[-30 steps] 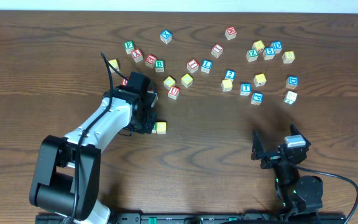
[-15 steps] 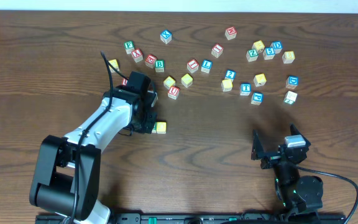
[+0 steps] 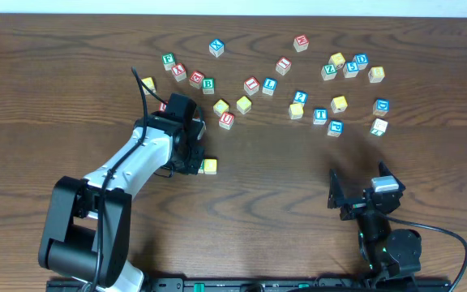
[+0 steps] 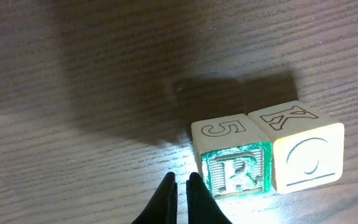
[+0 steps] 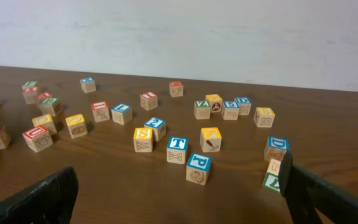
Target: Spell out ROBOT
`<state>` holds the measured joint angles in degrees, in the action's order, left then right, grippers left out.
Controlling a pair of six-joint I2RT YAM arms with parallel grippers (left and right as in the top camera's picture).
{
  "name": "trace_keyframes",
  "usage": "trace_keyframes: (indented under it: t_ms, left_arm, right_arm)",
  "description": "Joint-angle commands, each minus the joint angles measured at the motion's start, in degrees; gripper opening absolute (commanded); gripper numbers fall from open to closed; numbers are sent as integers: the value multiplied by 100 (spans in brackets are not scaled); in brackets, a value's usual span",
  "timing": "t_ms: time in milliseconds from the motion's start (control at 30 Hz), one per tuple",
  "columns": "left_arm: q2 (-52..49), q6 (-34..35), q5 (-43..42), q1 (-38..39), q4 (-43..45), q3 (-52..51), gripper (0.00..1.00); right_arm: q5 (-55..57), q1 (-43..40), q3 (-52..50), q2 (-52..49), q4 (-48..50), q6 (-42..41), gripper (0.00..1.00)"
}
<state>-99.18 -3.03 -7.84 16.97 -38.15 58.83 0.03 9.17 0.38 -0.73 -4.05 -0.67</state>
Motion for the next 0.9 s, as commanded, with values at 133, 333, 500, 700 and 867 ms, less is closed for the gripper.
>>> trace_keyframes:
  t_ms: [133,333,500,700,867]
  left_arm:
    - [-50,-15,-81,-24,24,-48,7]
    - [-50,-42,-271,-24,31,-48,7]
    - [-48,-44,-269,-24,31,-48,8]
    - [-48,-42,-260,-24,42,-48,8]
    - [-48,-37,-160,-26,48,-48,8]
  right_arm:
    - [46,-50,-7,13,-26,-57,99]
    - [46,-50,-7,13,-26,-57,99]
    - [46,-50,-9,13,-26,-57,99]
    - [46,-50,-7,13,-26,-57,99]
    - [46,-50,-7,13,-26,-57,99]
